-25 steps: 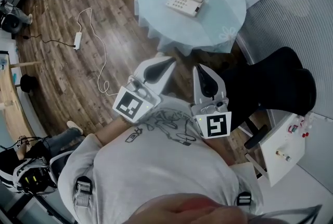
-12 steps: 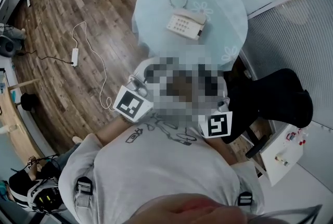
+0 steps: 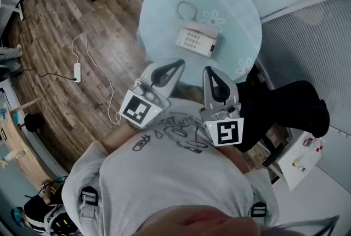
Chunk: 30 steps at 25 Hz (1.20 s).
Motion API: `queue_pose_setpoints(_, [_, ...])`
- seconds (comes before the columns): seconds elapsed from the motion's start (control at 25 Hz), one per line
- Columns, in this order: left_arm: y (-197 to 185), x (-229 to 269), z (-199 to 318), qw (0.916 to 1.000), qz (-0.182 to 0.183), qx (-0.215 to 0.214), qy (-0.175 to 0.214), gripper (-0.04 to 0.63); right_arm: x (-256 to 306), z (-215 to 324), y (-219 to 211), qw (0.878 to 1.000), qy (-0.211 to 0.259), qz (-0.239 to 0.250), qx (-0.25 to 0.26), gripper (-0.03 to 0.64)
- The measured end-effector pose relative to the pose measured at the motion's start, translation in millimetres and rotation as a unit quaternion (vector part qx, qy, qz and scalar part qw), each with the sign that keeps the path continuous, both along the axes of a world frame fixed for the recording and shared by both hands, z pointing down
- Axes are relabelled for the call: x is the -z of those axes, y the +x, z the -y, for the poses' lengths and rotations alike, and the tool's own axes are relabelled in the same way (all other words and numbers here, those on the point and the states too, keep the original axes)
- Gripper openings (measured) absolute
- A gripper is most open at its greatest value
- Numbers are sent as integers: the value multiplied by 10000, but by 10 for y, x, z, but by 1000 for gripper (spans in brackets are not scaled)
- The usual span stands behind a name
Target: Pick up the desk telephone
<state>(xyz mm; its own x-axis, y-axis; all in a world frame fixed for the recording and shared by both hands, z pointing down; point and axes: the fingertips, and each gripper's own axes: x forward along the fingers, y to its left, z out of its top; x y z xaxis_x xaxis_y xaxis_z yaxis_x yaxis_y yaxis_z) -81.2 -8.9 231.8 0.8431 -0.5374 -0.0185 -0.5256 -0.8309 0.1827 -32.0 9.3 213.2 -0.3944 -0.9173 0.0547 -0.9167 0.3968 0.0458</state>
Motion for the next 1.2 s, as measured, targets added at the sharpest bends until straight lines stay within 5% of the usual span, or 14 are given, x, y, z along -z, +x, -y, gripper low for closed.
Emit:
queue_pose_setpoints(0.56, [97,-319,376,9990,149,-306,-276,6,-329,346,56,9989,-428,0,-164,8])
queue_pose_setpoints(1.2, [389,-753,524,9962,559,-188,-641,20,-681,452,453,9966,-814,123,-101,20])
